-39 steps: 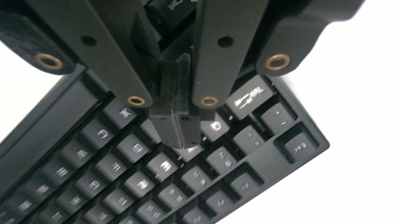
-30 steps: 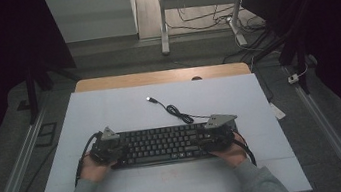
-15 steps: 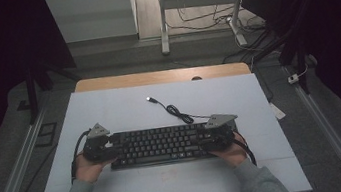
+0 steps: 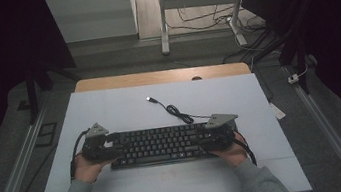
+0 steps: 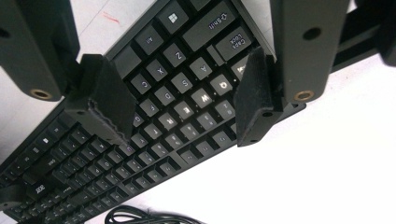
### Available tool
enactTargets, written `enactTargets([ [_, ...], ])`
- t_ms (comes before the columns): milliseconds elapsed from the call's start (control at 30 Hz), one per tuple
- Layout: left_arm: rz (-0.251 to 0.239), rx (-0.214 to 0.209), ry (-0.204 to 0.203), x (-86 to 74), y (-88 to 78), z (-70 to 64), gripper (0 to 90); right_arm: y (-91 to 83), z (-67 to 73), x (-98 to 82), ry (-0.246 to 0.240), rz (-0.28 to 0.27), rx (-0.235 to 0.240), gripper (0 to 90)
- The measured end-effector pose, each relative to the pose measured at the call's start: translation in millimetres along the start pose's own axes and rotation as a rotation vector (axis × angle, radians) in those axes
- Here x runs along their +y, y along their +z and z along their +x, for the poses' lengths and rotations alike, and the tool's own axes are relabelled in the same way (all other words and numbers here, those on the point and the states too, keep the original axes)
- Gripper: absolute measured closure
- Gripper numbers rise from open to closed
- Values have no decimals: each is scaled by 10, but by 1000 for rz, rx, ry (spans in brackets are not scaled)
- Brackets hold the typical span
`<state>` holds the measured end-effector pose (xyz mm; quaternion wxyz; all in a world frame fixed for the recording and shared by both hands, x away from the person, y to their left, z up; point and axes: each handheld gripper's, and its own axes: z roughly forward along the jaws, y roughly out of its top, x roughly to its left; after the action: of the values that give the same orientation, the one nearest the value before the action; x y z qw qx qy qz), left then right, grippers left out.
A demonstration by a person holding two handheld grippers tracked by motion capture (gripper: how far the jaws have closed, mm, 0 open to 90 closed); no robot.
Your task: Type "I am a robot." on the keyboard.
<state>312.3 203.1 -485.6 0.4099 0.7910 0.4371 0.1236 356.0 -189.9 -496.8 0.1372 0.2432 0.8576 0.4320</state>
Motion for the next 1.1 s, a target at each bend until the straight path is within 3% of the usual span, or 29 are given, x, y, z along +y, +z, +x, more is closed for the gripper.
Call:
enactTargets([
  [733,21,10,7,-4,32,-2,355,-23,51,174,37,-44,27,478],
  [1100,30,5,14,1,50,-21,346,92,156,354,25,-38,58,525],
])
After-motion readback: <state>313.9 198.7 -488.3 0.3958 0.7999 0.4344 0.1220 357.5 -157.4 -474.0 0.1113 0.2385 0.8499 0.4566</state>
